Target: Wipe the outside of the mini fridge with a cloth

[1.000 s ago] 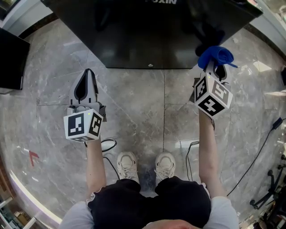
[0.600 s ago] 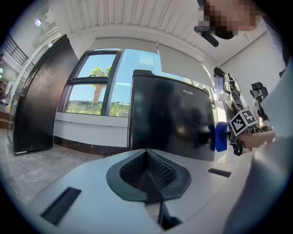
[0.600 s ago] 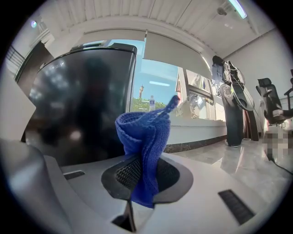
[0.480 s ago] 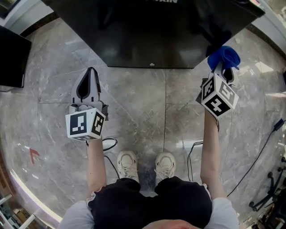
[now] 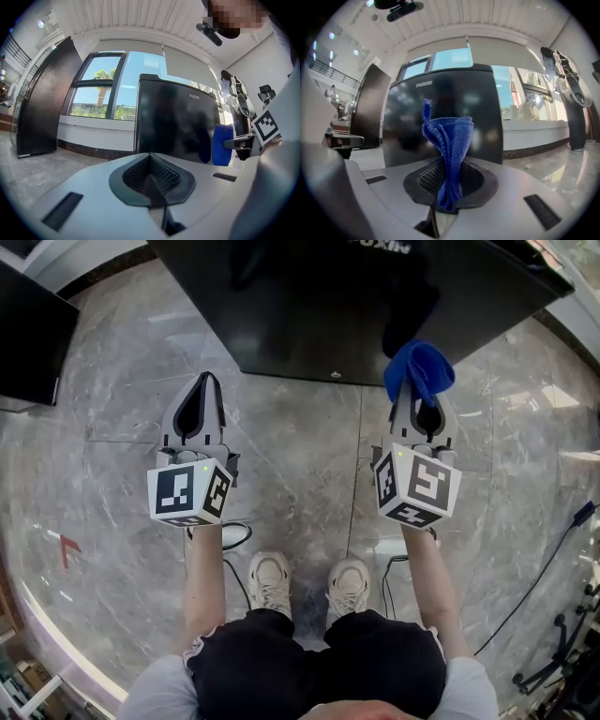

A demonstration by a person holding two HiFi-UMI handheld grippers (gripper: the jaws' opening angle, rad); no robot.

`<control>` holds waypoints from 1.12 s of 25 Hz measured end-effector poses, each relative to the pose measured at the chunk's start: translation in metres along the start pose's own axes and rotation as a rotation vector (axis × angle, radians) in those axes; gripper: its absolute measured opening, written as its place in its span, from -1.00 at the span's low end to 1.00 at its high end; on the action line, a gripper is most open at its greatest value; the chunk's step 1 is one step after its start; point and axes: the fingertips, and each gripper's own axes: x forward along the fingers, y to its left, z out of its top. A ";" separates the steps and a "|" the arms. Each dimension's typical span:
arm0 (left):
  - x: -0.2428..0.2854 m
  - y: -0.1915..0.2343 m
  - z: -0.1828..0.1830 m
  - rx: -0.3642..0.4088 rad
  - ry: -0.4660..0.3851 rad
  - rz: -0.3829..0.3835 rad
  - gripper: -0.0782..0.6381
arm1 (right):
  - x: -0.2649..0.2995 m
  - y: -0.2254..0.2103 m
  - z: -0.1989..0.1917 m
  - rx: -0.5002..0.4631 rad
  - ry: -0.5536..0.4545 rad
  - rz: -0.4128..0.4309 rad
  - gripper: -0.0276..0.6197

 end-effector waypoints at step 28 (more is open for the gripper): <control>0.022 0.054 -0.074 -0.096 0.111 0.063 -0.77 | 0.089 0.265 -0.051 -0.056 0.005 0.492 -0.69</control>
